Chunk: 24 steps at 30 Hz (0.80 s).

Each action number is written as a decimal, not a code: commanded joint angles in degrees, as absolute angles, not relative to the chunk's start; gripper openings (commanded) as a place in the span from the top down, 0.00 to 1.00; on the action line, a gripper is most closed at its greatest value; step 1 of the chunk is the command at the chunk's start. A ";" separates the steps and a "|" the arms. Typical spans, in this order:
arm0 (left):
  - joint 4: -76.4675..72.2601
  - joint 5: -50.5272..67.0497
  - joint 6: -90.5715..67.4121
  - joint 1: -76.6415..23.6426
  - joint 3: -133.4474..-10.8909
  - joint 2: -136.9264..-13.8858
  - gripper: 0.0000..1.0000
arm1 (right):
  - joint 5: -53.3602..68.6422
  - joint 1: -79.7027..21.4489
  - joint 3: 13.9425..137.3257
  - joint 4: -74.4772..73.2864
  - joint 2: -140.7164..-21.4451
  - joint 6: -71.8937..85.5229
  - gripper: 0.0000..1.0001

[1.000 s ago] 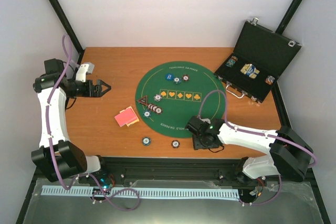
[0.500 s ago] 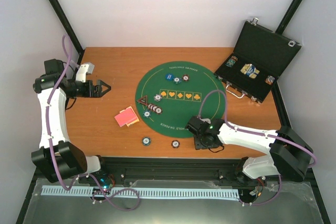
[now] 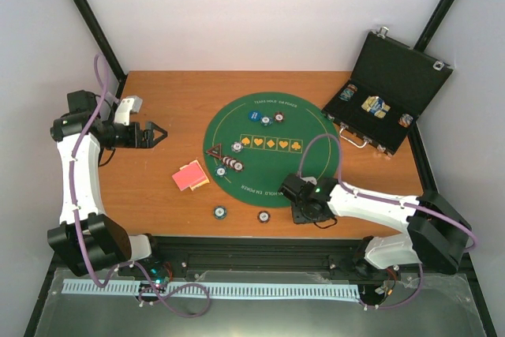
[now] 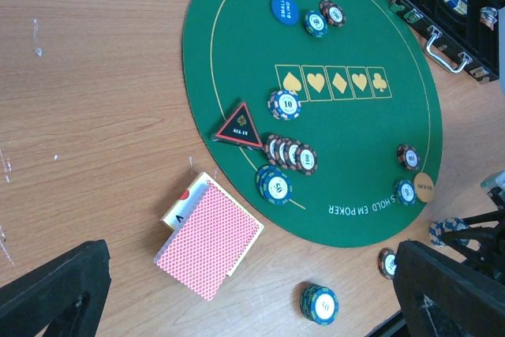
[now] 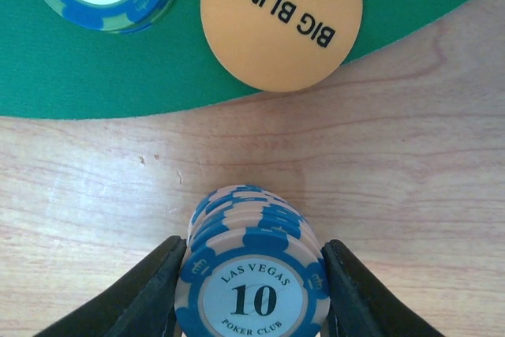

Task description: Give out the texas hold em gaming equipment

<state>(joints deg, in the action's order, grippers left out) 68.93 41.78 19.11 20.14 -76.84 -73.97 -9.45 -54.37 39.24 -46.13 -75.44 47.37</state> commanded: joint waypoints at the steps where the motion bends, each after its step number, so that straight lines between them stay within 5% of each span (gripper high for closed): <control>1: 69.17 42.63 19.01 20.57 -77.13 -72.78 0.00 | -10.99 -54.76 42.08 -48.19 -73.48 47.31 0.67; 13: 69.62 42.48 19.51 20.57 -78.11 -73.08 0.00 | -12.85 -52.83 56.05 -54.97 -73.97 42.30 0.69; 24: 69.93 42.28 19.34 20.57 -78.29 -73.90 0.00 | -10.34 -33.84 80.25 -51.42 -96.39 27.31 0.69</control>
